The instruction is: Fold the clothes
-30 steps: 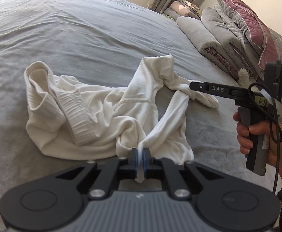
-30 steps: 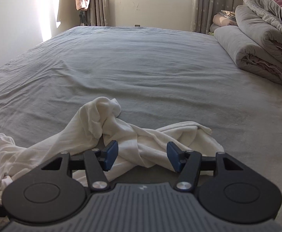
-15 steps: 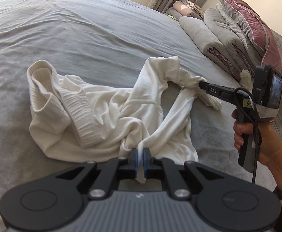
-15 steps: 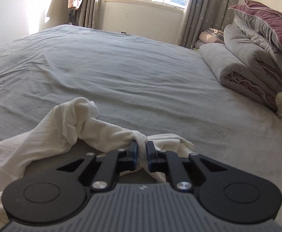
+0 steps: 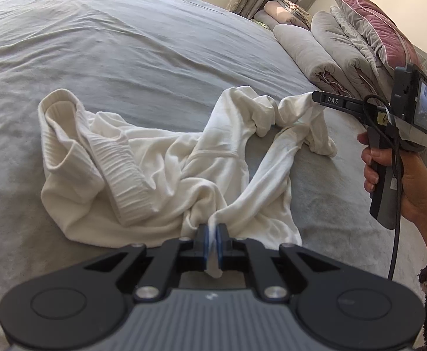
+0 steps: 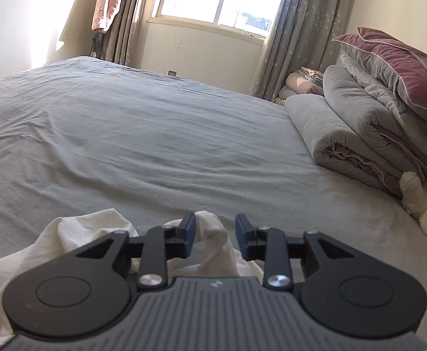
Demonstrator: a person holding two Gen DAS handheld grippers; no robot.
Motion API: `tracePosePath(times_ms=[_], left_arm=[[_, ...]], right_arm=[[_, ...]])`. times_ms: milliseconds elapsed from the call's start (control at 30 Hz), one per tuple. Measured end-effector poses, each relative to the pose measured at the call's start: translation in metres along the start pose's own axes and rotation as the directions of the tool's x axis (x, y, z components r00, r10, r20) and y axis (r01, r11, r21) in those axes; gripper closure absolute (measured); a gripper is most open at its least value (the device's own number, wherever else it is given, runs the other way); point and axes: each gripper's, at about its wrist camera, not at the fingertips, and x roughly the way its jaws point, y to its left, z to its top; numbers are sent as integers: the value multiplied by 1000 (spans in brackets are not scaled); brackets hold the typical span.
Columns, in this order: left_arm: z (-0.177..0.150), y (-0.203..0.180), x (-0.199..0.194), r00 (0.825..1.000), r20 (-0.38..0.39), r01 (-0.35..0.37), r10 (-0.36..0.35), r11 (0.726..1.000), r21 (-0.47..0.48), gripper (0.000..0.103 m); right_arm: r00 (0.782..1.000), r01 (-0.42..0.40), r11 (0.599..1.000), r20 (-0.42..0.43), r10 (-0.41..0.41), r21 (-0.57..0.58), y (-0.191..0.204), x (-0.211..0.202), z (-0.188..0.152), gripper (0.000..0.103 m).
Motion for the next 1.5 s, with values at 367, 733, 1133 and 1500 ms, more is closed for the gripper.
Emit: tracePosePath(times_ms=[367, 733, 1133, 1500], left_arm=[[0, -3, 1, 1000, 0, -4, 4, 1000, 0, 97], [1, -4, 1, 1000, 1, -6, 6, 1000, 2, 97], [4, -8, -2, 1000, 22, 21, -22, 1000, 10, 97], [2, -40, -15, 988, 100, 109, -120, 988, 106, 98]], right_arm=[[988, -53, 983, -137, 77, 176, -30, 0, -31, 35], [887, -306, 854, -199, 416, 421, -2, 3, -40, 35], [916, -249, 871, -188, 354, 424, 6, -4, -43, 88], [971, -145, 876, -105, 216, 459, -72, -80, -56, 89]])
